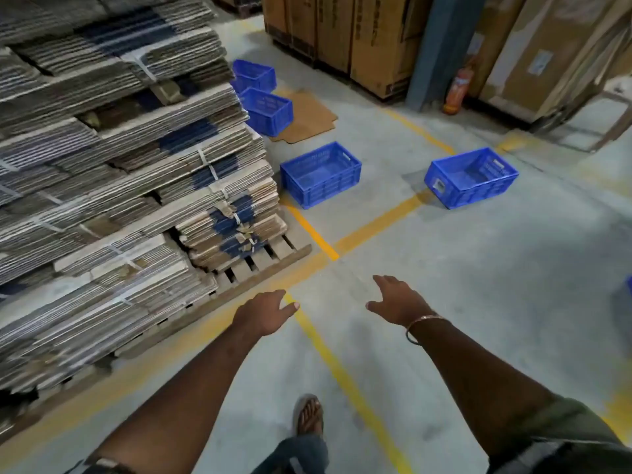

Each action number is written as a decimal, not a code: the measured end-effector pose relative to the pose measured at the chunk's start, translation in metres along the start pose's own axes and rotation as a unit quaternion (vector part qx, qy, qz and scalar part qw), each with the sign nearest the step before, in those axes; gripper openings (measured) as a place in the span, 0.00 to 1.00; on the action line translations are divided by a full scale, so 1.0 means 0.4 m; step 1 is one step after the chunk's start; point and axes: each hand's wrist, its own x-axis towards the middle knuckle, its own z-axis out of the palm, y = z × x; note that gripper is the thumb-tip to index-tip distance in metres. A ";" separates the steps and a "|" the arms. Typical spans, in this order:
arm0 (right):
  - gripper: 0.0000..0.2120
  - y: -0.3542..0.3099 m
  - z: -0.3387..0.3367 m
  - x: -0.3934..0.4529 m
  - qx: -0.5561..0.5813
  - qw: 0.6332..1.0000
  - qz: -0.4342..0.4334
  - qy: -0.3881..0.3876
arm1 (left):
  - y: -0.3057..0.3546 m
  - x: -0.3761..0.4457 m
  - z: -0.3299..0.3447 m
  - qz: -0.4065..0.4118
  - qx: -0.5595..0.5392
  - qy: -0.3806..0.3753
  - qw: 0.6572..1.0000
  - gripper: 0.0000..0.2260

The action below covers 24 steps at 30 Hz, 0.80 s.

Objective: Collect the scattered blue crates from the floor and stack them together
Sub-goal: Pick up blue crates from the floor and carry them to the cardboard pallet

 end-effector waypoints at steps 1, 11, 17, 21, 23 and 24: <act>0.34 0.005 -0.019 0.036 0.006 1.000 0.012 -0.003 | 0.010 0.040 -0.018 0.005 -0.010 -0.005 1.000 0.38; 0.37 0.140 -0.203 0.459 0.041 0.998 0.052 -0.023 | 0.221 0.485 -0.202 0.056 -0.010 -0.019 0.998 0.38; 0.38 0.258 -0.327 0.787 0.014 1.000 0.010 -0.019 | 0.398 0.781 -0.256 0.044 0.021 0.017 0.999 0.33; 0.38 0.342 -0.449 0.998 -0.037 0.999 -0.015 -0.030 | 0.512 0.963 -0.313 0.016 0.046 0.035 0.998 0.32; 0.39 0.371 -0.510 1.099 -0.056 0.997 -0.028 -0.036 | 0.554 1.045 -0.340 0.007 0.044 0.028 0.999 0.32; 0.39 0.381 -0.536 1.150 -0.065 0.997 -0.034 -0.036 | 0.568 1.084 -0.354 0.004 0.045 0.030 0.998 0.33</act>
